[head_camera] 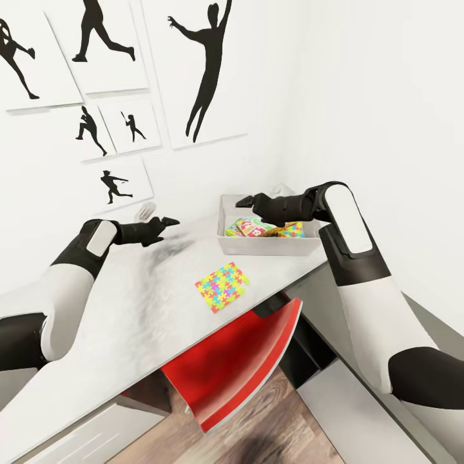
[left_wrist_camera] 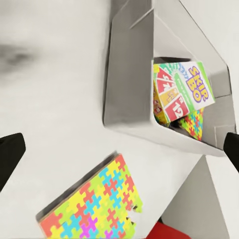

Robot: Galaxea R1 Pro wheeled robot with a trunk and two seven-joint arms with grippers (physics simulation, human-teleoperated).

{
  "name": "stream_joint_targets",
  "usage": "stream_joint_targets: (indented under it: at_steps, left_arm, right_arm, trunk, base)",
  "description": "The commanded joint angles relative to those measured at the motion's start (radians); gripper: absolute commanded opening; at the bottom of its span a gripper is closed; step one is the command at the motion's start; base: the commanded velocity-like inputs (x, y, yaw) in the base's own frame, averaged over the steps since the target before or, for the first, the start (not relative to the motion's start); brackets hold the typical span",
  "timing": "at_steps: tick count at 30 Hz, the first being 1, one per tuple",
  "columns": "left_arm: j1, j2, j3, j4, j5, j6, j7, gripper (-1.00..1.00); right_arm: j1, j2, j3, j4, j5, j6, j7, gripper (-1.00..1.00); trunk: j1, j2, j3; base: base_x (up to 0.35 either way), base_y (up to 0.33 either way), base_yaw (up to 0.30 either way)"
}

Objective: Put all the toys in the child's room - the three board games (two on the bed and one on the table), the two jigsaw puzzles on the table, and the tennis ball on the table - inside the toy box on the table in the child's room.

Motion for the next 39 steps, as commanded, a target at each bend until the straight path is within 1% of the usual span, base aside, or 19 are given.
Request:
stream_joint_targets:
  at_steps: [1,3,7,13,20,26,27,30,33,39]
  left_arm:
    - [0.001,0.008,0.006,0.0,-0.003,0.007,-0.006,1.0]
    - [0.002,0.016,0.007,0.0,-0.003,0.009,-0.006,1.0]
    - [0.005,0.022,0.009,0.0,-0.002,0.015,-0.007,1.0]
    - [0.008,0.025,0.009,0.0,-0.002,0.027,-0.007,1.0]
    - [0.01,0.026,0.008,0.0,-0.002,0.029,-0.008,1.0]
    - [0.016,0.024,0.007,0.0,-0.008,0.028,-0.007,1.0]
    - [0.021,0.024,0.007,0.0,-0.009,0.028,-0.007,1.0]
    - [0.032,0.024,0.007,0.0,-0.01,0.028,-0.007,1.0]
    - [0.046,0.024,0.007,0.0,-0.011,0.027,-0.007,1.0]
    - [0.068,0.025,0.009,0.0,-0.011,0.028,-0.011,1.0]
  right_arm:
    - [-0.002,0.0,0.002,0.005,-0.009,0.001,-0.011,1.0]
    - [-0.003,0.001,0.004,0.013,-0.01,0.0,-0.012,1.0]
    - [-0.006,0.002,0.005,0.038,-0.011,0.0,-0.012,1.0]
    - [-0.008,0.021,0.005,0.077,-0.01,0.0,-0.027,1.0]
    - [-0.009,0.04,0.006,0.097,-0.01,0.001,-0.077,1.0]
    - [-0.009,0.071,0.007,0.152,-0.006,0.007,-0.143,1.0]
    - [-0.009,0.081,0.007,0.173,-0.005,0.01,-0.166,1.0]
    - [-0.008,0.1,0.007,0.21,-0.003,0.011,-0.205,1.0]
    - [-0.007,0.109,0.008,0.229,-0.003,0.011,-0.226,1.0]
    - [-0.006,0.115,0.008,0.24,-0.002,0.011,-0.237,1.0]
  trunk:
    - [0.001,-0.002,-0.002]
    - [0.001,-0.002,-0.002]
    - [0.001,-0.002,-0.002]
    - [0.001,-0.002,-0.002]
    - [0.001,-0.002,-0.002]
    - [0.001,-0.002,-0.002]
    - [0.001,-0.002,-0.002]
    - [0.001,-0.002,-0.002]
    - [0.001,-0.002,-0.002]
    - [0.001,-0.002,-0.002]
  base:
    - [-0.061,0.031,0.0]
    - [-0.126,0.082,0.0]
    - [-0.194,0.129,0.0]
    - [-0.076,0.049,0.0]
    - [-0.011,0.007,0.0]
    - [-0.001,0.001,0.0]
    - [0.0,0.0,0.0]
    - [0.0,0.0,0.0]
    - [0.0,0.0,0.0]
    - [0.0,0.0,0.0]
